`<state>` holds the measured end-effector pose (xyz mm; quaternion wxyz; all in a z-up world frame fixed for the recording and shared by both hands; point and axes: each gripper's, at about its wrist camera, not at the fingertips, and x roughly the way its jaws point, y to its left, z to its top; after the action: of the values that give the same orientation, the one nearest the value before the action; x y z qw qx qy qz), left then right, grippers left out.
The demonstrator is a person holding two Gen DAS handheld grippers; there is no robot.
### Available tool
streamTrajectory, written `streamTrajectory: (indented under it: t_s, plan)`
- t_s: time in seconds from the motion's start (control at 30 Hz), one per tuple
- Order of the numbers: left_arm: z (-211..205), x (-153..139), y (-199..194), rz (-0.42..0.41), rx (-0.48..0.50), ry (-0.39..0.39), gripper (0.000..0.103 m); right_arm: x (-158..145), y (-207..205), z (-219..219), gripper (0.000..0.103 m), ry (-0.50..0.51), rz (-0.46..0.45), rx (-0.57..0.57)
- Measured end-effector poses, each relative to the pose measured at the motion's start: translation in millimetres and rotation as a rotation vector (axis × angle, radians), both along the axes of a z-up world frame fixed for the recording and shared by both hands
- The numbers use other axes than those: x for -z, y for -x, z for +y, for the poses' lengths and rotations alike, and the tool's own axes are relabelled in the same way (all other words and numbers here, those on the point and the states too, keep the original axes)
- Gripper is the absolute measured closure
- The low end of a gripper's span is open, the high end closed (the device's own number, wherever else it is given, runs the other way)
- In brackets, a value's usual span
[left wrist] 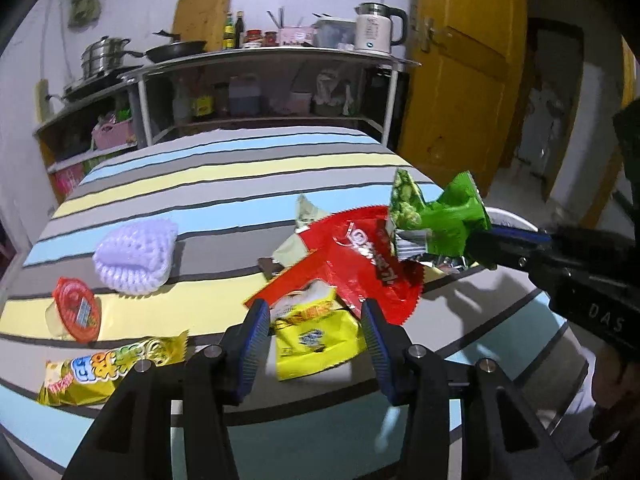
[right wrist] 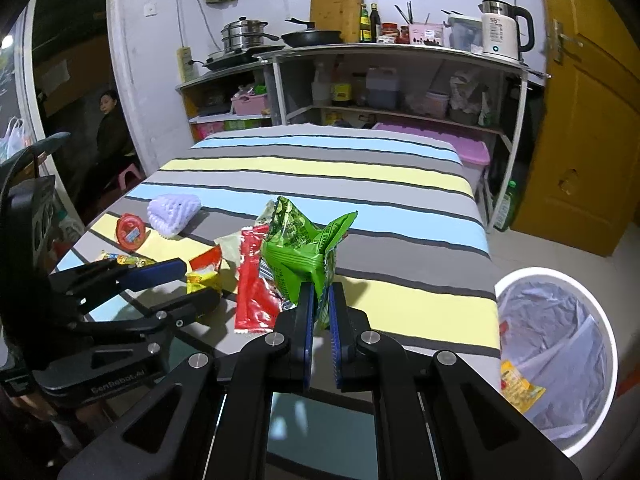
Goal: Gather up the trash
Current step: 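Grasp the green chip bag with the right tool while the left tool approaches the yellow packet, then close the left tool on the yellow snack packet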
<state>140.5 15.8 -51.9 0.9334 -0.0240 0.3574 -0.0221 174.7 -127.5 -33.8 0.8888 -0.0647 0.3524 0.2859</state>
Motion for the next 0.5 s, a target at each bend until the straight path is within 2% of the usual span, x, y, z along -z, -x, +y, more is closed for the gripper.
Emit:
streamTrajectory:
  t_s: [0.2, 0.37, 0.5]
  plan:
    - [6.6, 2.5, -7.5, 0.037, -0.038, 0.031, 0.056, 0.3, -2.0, -5.5, 0.095, -0.01, 0.001, 0.009]
    - [21.0, 12.8, -13.0, 0.095, -0.089, 0.098, 0.056, 1.8, -0.8, -8.6, 0.095, -0.015, 0.003, 0.019]
    - [26.7, 14.6, -12.3, 0.093, -0.103, 0.135, 0.057, 2.5, -0.2, -12.4, 0.095, -0.015, 0.004, 0.025]
